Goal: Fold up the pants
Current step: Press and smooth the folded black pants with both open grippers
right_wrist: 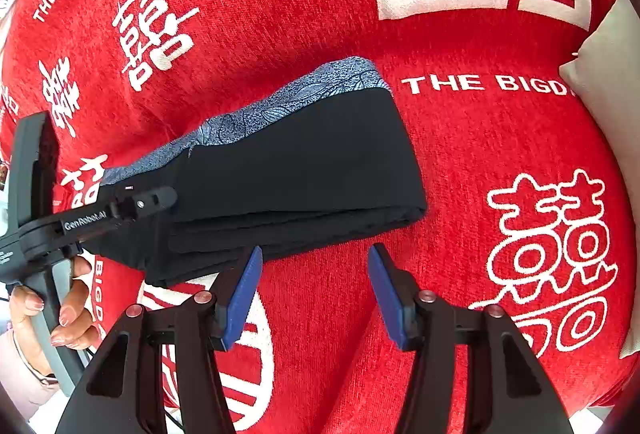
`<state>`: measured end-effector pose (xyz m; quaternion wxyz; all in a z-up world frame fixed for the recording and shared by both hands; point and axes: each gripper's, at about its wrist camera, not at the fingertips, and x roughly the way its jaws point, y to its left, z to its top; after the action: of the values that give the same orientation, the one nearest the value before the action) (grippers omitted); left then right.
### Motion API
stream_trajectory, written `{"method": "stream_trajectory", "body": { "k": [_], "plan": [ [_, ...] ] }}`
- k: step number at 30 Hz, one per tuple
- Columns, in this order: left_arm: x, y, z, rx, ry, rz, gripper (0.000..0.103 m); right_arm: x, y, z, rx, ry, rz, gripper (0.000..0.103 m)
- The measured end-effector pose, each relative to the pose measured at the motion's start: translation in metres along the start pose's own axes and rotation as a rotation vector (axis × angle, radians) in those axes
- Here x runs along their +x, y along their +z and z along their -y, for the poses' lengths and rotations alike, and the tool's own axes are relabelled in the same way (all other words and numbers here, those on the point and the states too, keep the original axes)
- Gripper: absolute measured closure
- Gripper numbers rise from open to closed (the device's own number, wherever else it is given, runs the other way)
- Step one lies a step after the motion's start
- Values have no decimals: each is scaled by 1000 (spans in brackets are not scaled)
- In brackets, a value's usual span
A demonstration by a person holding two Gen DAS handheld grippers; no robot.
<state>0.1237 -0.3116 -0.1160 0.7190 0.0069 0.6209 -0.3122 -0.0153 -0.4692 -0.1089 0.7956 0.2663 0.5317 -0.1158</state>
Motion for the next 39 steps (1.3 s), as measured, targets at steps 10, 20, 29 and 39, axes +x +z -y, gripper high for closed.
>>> {"method": "stream_trajectory", "body": {
  "k": [10, 20, 29, 39],
  "plan": [
    [-4, 7, -1, -1, 12, 16, 1, 0, -3, 6, 24, 9, -7, 43],
    [31, 11, 5, 45, -20, -130, 94, 0, -2, 9, 21, 16, -19, 50],
    [17, -41, -24, 7, -28, -133, 94, 2, -2, 8, 7, 24, -43, 54],
    [-25, 12, -44, -120, -17, 40, 24, 4, 12, -8, -20, 42, -28, 54]
  ]
}}
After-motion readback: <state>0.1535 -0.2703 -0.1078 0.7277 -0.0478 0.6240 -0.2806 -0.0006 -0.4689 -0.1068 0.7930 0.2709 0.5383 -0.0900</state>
